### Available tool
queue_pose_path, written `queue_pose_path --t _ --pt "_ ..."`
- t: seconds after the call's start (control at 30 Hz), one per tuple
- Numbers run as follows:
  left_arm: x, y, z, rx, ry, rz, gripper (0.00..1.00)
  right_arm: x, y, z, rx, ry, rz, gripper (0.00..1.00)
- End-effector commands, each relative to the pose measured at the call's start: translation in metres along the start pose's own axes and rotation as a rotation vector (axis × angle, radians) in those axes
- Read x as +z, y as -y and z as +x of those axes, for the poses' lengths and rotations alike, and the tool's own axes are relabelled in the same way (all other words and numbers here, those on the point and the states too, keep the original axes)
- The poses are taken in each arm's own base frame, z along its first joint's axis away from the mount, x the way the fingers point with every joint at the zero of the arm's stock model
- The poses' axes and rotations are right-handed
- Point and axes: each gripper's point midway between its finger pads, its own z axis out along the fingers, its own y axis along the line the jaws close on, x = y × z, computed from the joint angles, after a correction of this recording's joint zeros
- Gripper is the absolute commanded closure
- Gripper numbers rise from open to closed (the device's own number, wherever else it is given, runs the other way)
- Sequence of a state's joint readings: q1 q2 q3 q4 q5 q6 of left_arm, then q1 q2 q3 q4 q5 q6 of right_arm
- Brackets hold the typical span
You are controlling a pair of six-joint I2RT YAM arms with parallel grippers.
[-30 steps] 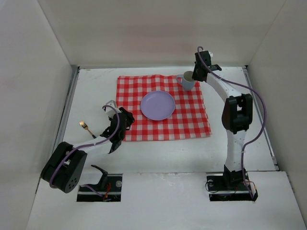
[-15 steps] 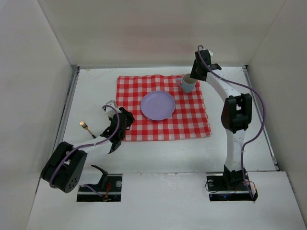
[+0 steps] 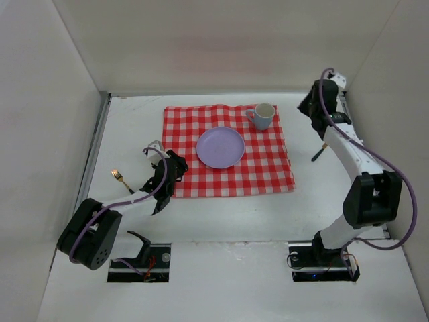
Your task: Set the dinner table for one person
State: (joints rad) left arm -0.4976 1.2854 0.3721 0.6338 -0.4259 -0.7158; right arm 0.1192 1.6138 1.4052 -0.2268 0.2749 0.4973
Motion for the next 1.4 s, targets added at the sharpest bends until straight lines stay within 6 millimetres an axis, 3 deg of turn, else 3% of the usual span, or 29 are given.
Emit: queue_pose_path --t 0.0,0.17,0.23,0.3,0.53,0.8,1.03,1.37 --pt "0.002 0.008 -0.010 -0.029 0.038 0.025 0.62 0.016 0.071 0.022 0.121 0.015 0.144 0.78" --pt "0.002 0.006 -0.009 -0.048 0.029 0.026 0.61 0.021 0.149 0.071 0.152 -0.049 0.323 0.79" --pt "0.003 0.005 -0.008 -0.047 0.026 0.021 0.61 0.018 0.174 0.085 0.159 -0.065 0.392 0.69" --pt "0.003 0.004 -0.008 -0.052 0.023 0.021 0.61 0.019 0.185 0.093 0.152 -0.080 0.422 0.62" --pt "0.005 0.007 -0.003 -0.057 0.005 0.032 0.60 0.029 0.189 0.124 0.138 -0.159 0.415 0.60" --pt "0.004 0.002 -0.008 -0.084 0.013 0.029 0.60 0.024 0.191 0.134 0.122 -0.193 0.435 0.67" --pt "0.003 0.005 -0.007 -0.096 0.005 0.040 0.60 0.023 0.193 0.172 0.109 -0.280 0.455 0.67" --pt "0.005 0.001 -0.007 -0.103 0.004 0.029 0.60 0.023 0.193 0.172 0.109 -0.280 0.455 0.67"
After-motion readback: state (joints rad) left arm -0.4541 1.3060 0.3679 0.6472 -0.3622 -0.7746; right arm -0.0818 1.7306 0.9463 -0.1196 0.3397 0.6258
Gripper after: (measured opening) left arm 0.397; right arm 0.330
